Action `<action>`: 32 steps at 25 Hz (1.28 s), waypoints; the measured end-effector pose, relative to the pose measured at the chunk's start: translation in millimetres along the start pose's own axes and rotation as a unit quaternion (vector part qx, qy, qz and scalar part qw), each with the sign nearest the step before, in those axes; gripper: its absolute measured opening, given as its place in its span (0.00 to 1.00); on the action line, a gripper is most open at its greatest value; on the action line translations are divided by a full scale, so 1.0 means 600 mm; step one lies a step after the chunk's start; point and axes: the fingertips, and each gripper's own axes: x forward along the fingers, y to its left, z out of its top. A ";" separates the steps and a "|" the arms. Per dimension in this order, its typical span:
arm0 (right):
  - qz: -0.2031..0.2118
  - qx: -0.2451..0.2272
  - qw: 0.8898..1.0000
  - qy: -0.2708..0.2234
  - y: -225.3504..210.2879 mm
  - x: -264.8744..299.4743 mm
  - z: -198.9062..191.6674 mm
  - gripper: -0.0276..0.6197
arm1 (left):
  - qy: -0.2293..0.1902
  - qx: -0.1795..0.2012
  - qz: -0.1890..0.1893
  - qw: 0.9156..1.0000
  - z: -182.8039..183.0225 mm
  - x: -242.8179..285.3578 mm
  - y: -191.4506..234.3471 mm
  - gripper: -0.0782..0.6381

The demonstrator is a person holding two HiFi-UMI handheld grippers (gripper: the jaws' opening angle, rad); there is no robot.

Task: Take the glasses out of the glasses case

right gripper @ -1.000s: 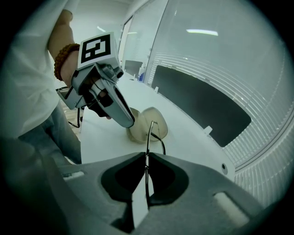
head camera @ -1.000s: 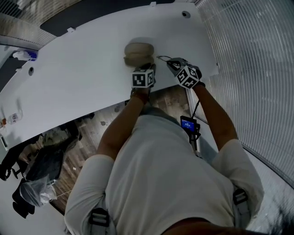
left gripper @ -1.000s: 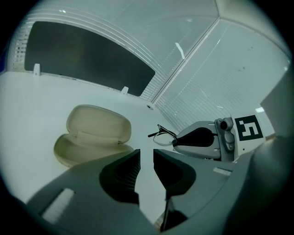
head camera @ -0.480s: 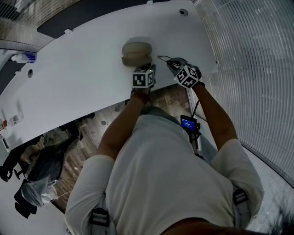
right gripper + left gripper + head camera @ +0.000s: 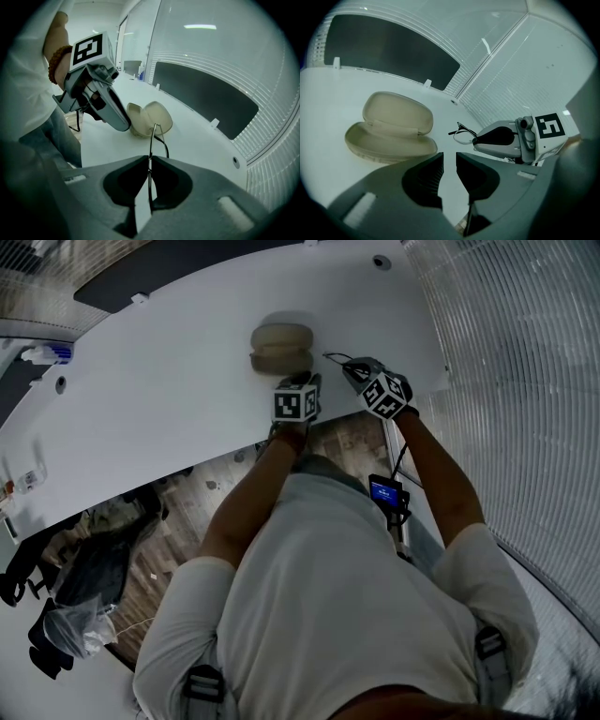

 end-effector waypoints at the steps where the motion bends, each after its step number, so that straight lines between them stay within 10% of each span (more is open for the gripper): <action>1: 0.002 0.001 1.000 0.000 0.001 0.002 -0.001 0.08 | 0.001 -0.002 0.000 1.000 -0.003 0.001 0.000 0.23; 32: 0.044 0.024 0.998 0.024 -0.008 0.058 -0.037 0.08 | 0.037 -0.044 0.005 0.998 -0.058 0.037 0.024 0.23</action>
